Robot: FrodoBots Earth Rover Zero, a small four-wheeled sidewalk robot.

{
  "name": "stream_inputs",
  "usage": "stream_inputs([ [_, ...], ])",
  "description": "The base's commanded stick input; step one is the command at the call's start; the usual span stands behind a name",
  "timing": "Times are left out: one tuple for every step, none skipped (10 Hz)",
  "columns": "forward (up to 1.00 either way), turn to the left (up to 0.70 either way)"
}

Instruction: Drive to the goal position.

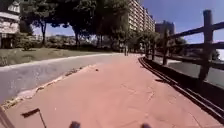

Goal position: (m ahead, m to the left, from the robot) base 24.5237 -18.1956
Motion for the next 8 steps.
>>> stream_inputs([
  [1.00,0.00],
  [1.00,-0.09],
  [1.00,-0.29],
  [1.00,-0.40],
  [1.00,-0.40],
  [1.00,-0.40],
  [1.00,0.00],
  [1.00,0.00],
])
